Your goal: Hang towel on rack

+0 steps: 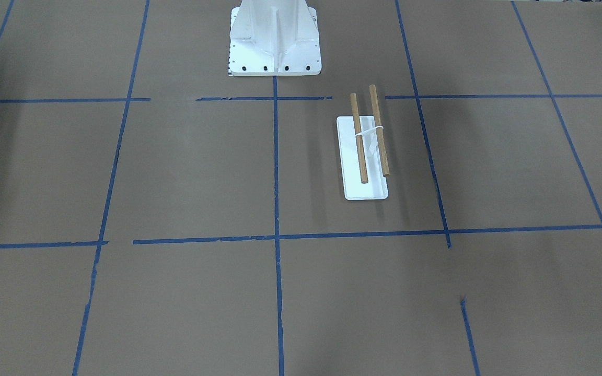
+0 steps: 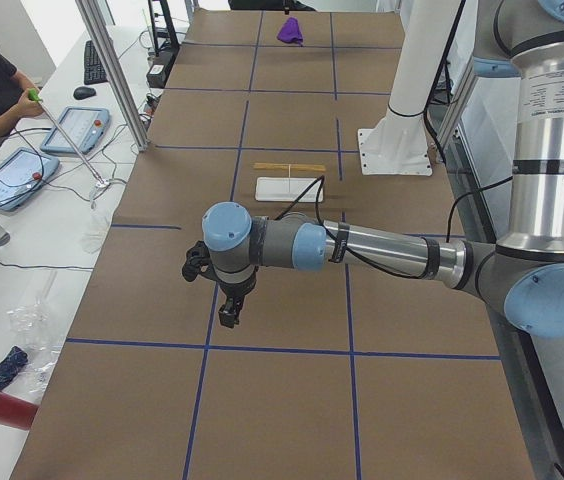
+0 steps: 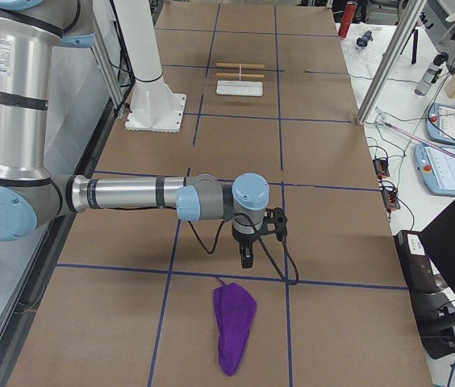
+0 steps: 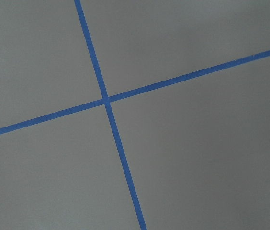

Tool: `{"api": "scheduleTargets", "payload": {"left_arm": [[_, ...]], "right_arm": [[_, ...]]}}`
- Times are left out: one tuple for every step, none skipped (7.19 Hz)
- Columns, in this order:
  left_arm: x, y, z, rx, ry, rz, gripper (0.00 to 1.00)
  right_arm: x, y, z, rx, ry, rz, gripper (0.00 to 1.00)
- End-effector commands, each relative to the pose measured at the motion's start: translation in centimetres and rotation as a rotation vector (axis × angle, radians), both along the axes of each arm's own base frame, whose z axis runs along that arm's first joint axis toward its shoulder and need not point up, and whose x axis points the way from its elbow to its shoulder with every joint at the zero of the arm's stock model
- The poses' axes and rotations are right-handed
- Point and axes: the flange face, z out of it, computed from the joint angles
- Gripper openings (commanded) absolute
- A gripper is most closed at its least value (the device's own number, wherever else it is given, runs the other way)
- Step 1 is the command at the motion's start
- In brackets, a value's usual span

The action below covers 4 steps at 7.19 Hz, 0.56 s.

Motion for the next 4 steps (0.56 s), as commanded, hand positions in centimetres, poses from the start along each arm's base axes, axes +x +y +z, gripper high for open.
{"api": "scheduleTargets", "payload": {"left_arm": [[0.1, -0.1, 0.1, 0.066, 0.000, 0.004, 1.00], [0.0, -0.2, 0.6, 0.075, -0.001, 0.002, 1.00], [0.1, -0.2, 0.9, 0.069, -0.001, 0.004, 1.00], [0.1, 0.5, 1.9, 0.053, 0.002, 0.004, 1.00]], "right_arm": [[-1.5, 0.1, 0.4, 0.016, 0.001, -0.038, 1.00], [-4.3, 0.0, 0.5, 0.012, 0.009, -0.099, 1.00], [-5.2, 0.0, 1.0, 0.003, 0.026, -0.117, 1.00], [-5.1, 0.1, 2.5, -0.019, 0.050, -0.115, 1.00]]}}
